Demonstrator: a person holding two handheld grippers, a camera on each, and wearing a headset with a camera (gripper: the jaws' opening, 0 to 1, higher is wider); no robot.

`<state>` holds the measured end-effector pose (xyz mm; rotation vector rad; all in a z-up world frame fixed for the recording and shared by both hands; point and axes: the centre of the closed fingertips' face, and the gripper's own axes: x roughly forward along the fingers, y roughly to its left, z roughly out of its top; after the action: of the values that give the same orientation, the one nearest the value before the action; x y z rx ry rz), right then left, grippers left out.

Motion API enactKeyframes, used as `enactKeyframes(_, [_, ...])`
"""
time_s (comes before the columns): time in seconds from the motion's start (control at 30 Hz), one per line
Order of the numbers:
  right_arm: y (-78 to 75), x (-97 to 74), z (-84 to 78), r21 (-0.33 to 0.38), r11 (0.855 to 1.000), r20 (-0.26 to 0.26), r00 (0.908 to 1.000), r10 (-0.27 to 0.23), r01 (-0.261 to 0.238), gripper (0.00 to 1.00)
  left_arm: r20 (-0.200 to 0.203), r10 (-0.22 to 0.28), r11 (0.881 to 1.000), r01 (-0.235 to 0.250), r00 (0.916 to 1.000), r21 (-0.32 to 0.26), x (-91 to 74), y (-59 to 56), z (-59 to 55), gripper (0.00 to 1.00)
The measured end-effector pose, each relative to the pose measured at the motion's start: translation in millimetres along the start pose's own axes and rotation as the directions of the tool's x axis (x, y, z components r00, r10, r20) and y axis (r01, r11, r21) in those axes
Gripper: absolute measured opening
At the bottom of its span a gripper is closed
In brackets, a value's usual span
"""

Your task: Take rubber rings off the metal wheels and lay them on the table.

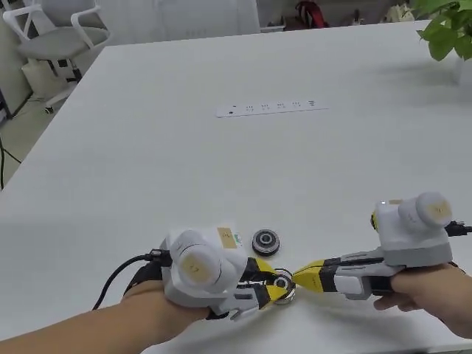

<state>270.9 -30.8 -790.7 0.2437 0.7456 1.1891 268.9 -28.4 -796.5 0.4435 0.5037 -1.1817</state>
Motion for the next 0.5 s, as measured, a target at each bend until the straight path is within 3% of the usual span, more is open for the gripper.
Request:
enactKeyframes(0.27, [2.1,1.0,-0.1,-0.016,1.0,-0.009,0.9999,0.007,-0.007,0.0,-0.008,-0.018,1.0,0.018,0.9998,0.018,-0.7,-0.8,0.4,0.15])
enactKeyframes(0.5, [1.1,-0.2,1.6,-0.012,1.0,-0.001,1.0,0.006,-0.006,0.0,0.043,-0.053,0.998,0.054,0.9977,-0.015,-10.0,-2.3,15.3,0.24])
